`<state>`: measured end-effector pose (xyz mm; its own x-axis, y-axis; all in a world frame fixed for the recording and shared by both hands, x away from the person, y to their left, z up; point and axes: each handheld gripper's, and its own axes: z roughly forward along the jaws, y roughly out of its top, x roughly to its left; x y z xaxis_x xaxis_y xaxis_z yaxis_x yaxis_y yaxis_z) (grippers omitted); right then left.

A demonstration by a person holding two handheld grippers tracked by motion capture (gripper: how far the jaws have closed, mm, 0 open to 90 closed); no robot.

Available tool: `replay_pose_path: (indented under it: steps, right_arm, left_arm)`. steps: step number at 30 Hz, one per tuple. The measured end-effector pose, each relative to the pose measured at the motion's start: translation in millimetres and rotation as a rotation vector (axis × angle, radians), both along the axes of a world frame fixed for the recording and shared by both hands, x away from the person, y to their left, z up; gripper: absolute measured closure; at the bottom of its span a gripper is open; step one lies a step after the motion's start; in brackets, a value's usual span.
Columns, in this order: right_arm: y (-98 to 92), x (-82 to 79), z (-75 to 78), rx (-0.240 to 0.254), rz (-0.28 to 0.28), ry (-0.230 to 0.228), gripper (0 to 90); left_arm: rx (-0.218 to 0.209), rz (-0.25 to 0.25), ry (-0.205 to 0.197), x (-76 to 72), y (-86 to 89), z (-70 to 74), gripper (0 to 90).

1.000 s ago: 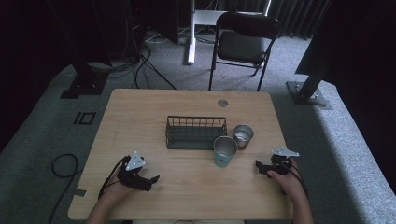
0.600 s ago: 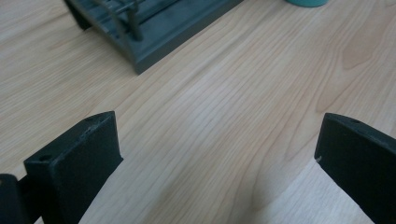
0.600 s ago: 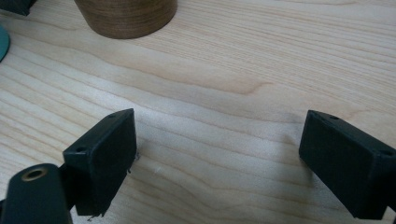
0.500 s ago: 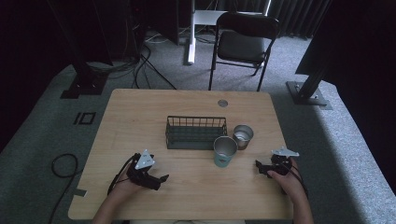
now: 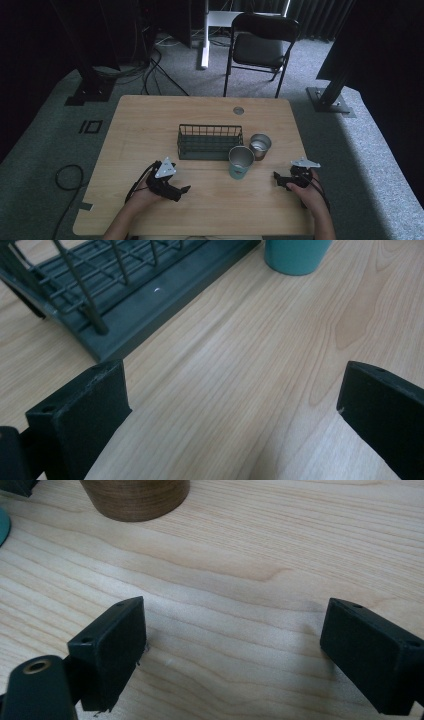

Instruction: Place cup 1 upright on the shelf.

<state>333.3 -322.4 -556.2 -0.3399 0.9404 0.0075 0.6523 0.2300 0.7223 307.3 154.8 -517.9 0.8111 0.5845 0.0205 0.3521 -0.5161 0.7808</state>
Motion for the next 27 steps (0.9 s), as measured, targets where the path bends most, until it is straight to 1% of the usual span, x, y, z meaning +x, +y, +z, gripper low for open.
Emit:
replay_pose_path:
  steps: [6, 9, 15, 26, 27]
  right_arm:
    - [0.0, 0.0, 0.0, 0.0, 0.0, -0.001, 10.9]
    - [0.1, 0.0, 0.0, 0.001, 0.0, -0.001, 10.9]
    - [0.0, 0.0, 0.0, 0.001, 0.0, -0.001, 10.9]
    - [0.1, 0.0, 0.0, 0.001, 0.0, -0.001, 10.9]
    - [0.1, 0.0, 0.0, 0.002, -0.001, -0.001, 10.9]
  left_arm:
    - [-0.005, -0.019, 0.002, 3.1, -9.6, 0.1, 0.8]
    - [0.001, -0.032, 0.003, 4.9, -14.2, -0.5, 0.8]
    - [-0.006, -0.056, 0.005, 7.6, -24.7, -1.0, 0.8]
    - [-0.028, -0.091, 0.004, 14.6, -43.4, 0.4, 0.8]
    - [-0.036, -0.094, 0.001, 16.1, -47.1, 0.8, 0.8]
